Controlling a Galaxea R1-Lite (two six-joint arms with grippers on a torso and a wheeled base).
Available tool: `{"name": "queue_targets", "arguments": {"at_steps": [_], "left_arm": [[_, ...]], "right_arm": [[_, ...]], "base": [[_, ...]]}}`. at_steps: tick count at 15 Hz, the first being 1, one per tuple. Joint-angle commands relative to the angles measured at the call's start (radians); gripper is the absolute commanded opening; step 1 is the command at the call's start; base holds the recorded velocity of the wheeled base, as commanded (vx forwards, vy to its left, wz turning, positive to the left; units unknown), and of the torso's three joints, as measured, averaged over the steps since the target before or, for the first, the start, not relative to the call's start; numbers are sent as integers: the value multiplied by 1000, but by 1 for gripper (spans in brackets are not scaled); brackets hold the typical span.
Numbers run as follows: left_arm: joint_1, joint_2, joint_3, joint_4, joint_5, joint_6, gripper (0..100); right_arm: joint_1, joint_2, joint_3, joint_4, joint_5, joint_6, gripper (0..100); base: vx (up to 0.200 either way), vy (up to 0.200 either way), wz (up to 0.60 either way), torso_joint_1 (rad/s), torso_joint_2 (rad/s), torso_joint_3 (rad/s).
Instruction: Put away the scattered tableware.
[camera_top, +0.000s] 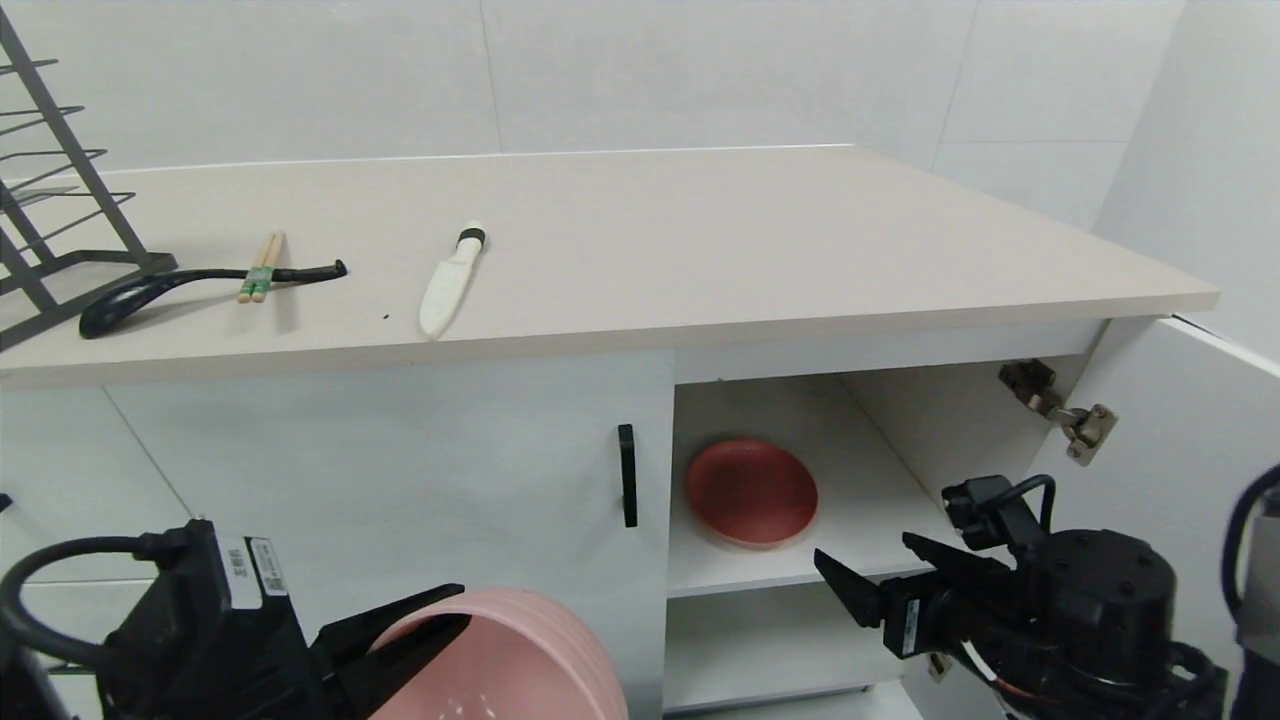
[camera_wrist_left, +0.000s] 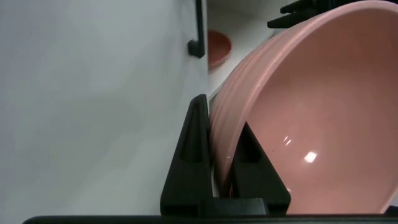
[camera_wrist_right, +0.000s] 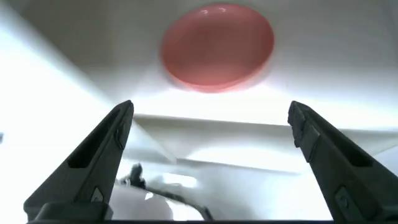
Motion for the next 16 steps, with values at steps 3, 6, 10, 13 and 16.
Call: {"name": "queue_targets", "arguments": {"at_steps": [3, 6, 10, 13, 16], "left_arm": [[-109, 150, -122, -2, 8, 59, 0], [-166, 348, -230, -14, 23, 155, 0], [-272, 670, -375, -280, 175, 148, 0], [-293, 825, -380, -497, 203, 166, 0], [-290, 894, -463, -533, 362, 177, 0]], "right_arm": [[43, -144, -25, -1, -2, -66, 100], [60, -210, -17, -1, -2, -69, 100], [-15, -249, -11, -1, -1, -141, 100], [-26, -272, -2, -1, -1, -147, 100], [-36, -270, -4, -1, 1, -147, 100]], "base": [[0, 0, 0, 0, 0, 0], [0, 0, 0, 0, 0, 0], [0, 0, 0, 0, 0, 0], [0, 0, 0, 0, 0, 0], [0, 0, 0, 0, 0, 0]]}}
